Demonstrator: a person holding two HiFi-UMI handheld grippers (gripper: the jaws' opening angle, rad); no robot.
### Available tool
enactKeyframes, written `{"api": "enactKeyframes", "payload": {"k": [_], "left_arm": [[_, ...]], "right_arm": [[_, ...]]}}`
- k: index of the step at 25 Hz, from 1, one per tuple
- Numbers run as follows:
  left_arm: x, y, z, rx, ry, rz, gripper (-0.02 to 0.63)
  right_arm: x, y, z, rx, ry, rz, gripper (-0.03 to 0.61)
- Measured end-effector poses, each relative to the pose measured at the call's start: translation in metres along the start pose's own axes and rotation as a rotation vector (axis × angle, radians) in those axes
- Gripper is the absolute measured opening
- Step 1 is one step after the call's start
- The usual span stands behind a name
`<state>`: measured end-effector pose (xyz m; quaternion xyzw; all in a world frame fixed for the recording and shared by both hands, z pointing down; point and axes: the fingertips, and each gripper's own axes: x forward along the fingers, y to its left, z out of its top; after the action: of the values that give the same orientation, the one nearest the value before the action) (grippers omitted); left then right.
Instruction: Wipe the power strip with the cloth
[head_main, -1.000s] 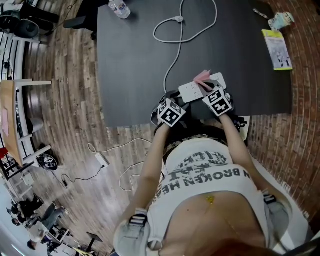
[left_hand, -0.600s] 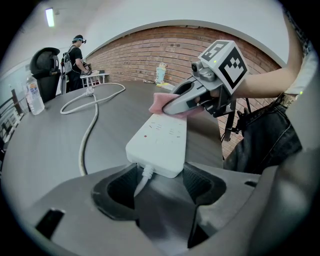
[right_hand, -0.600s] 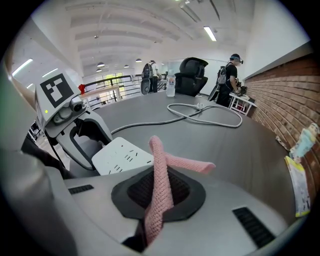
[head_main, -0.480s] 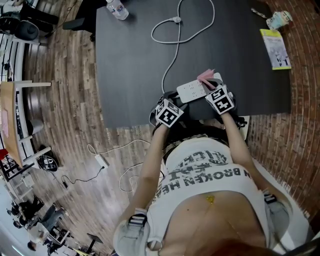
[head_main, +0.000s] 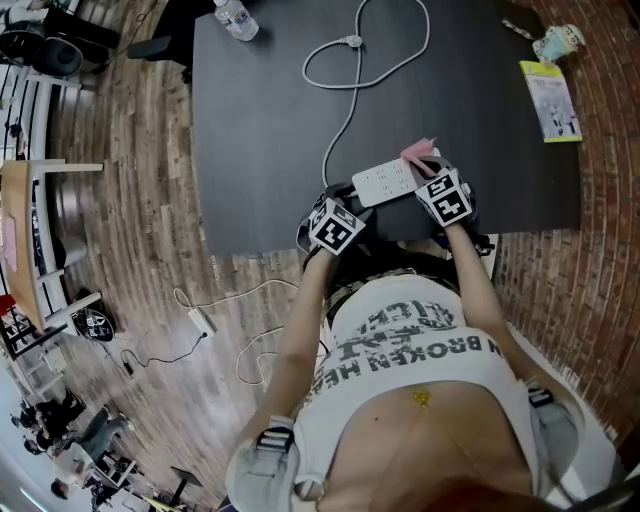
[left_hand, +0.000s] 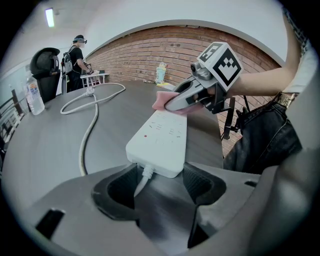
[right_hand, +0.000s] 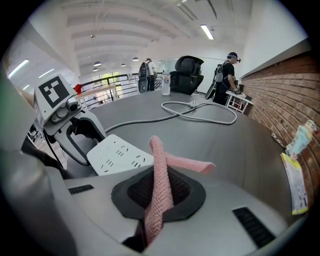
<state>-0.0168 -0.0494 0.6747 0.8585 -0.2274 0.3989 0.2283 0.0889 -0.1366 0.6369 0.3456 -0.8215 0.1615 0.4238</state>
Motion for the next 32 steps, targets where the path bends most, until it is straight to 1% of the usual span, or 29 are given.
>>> {"api": "enactKeyframes", "payload": {"k": [8, 17, 28, 32], "left_arm": [[0.000, -0.001, 0.000, -0.001, 0.002, -0.001, 0.270], [0.000, 0.000, 0.000, -0.002, 0.002, 0.000, 0.270], [-0.001, 0.000, 0.000, -0.003, 0.005, 0.000, 0.270], [0.001, -0.001, 0.000, -0.004, 0.003, 0.000, 0.270]], "right_arm": [[-0.006, -0.020, -0.009, 0.038, 0.007, -0.045, 0.017], [-0.006, -0.024, -0.009, 0.046, -0.017, -0.041, 0.016], [-0.017, -0.054, -0.026, 0.109, 0.023, -0.125, 0.015], [-0.019, -0.059, -0.029, 0.124, 0.018, -0.137, 0.017]]}}
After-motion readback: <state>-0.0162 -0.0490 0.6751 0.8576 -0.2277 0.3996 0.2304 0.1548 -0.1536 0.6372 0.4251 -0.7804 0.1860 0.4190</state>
